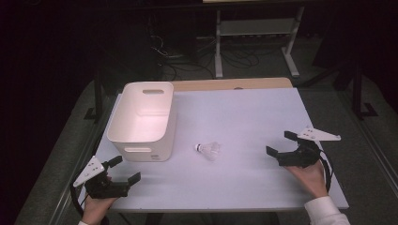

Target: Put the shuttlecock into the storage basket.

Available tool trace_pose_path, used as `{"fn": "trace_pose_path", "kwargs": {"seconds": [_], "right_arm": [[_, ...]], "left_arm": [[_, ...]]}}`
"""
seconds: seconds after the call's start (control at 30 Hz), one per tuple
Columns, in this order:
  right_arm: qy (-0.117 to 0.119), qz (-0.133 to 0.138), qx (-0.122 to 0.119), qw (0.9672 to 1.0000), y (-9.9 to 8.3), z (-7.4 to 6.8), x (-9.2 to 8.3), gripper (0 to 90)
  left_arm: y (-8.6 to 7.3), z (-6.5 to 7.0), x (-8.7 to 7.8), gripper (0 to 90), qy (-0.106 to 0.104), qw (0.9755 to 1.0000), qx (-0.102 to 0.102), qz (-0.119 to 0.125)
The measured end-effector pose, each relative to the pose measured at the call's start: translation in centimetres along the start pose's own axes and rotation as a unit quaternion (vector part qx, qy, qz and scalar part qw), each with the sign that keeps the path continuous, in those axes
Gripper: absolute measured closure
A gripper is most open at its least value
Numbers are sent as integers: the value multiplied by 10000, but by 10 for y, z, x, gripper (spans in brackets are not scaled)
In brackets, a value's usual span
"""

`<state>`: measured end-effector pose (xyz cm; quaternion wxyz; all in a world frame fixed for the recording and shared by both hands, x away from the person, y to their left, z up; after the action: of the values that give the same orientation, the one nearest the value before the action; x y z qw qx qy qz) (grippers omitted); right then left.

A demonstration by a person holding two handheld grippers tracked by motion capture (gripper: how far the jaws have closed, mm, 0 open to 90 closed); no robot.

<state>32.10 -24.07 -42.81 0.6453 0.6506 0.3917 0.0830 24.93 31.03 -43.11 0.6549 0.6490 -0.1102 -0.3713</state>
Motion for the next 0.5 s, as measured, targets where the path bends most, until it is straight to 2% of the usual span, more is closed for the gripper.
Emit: {"fn": "trace_pose_path", "kwargs": {"seconds": [0.37,0.47,0.5], "right_arm": [[28,0,-11,10000,2,-3,-3,0],[38,-41,25,10000,2,-4,-2,0],[63,-96,107,9999,2,-3,-1,0]], "left_arm": [[0,1,1,0,-26,10000,7,-25],[-1,1,1,0,-29,10000,-20,-17],[-1,1,1,0,-39,10000,-39,-38]]}}
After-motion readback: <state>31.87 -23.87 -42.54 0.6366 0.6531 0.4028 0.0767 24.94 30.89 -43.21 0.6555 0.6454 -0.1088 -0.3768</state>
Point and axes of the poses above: each handheld gripper's, and its own axes: x roughly forward along the jaws, y roughly out of its top, z roughly to its right, the point moved 3 cm from there along x, roughly forward along the jaws
